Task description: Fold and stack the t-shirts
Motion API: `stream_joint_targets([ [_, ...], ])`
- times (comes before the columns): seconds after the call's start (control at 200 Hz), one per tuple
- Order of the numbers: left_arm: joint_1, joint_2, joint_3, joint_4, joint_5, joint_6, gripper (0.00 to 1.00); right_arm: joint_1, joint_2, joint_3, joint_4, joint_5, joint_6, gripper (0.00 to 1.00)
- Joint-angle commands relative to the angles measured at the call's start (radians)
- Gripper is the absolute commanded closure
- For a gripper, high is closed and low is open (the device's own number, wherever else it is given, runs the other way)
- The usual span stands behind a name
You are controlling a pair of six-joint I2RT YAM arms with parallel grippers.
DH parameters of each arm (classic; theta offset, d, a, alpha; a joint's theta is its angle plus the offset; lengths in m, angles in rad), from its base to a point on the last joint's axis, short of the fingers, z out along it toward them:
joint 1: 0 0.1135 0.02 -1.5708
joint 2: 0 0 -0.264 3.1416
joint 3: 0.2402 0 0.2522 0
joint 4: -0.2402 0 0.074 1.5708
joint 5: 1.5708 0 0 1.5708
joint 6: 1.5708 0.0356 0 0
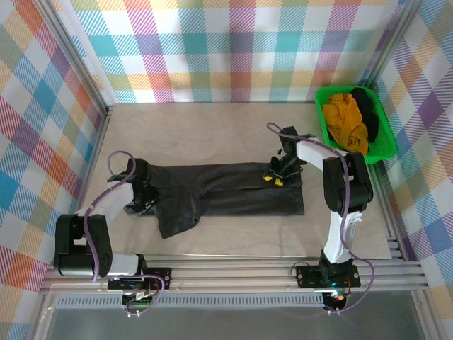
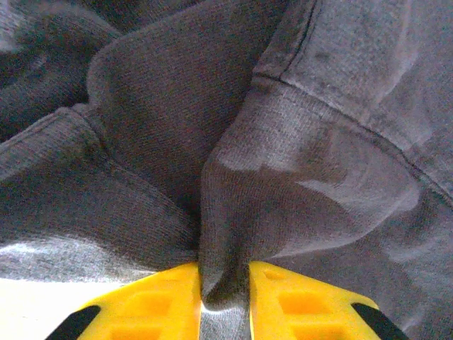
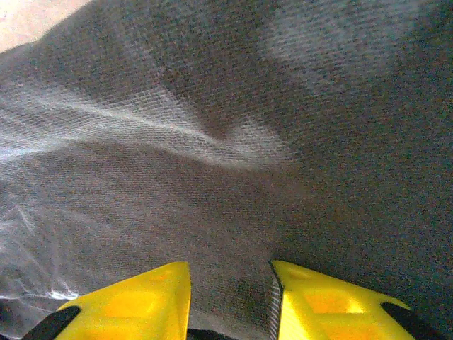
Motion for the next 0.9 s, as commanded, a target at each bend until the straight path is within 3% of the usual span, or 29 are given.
stream_joint_targets([
  [0.0, 0.008, -0.017, 0.017, -0.007, -0.012, 0.015, 0.84, -0.009, -0.022, -0.011, -0.016, -0.001, -0.01, 0.66],
  [0.3, 0.008, -0.008, 0.129, -0.143, -0.068, 0.011, 0.99, -0.008, -0.008, 0.002, -0.02, 0.0, -0.008, 0.66],
  [0.655, 0.006, 0.079, 0.224, -0.207, -0.029, 0.028, 0.91, -0.009, 0.009, 0.02, -0.034, -0.001, -0.014, 0.66],
  [0.755, 0.006, 0.087, 0.187, -0.226, -0.035, 0.025, 0.83, -0.011, 0.007, 0.018, -0.033, -0.001, -0.013, 0.66],
  [0.895, 0.0, 0.032, 0.125, -0.277, -0.1, 0.008, 0.59, -0.016, 0.004, 0.013, -0.034, -0.002, -0.016, 0.66],
])
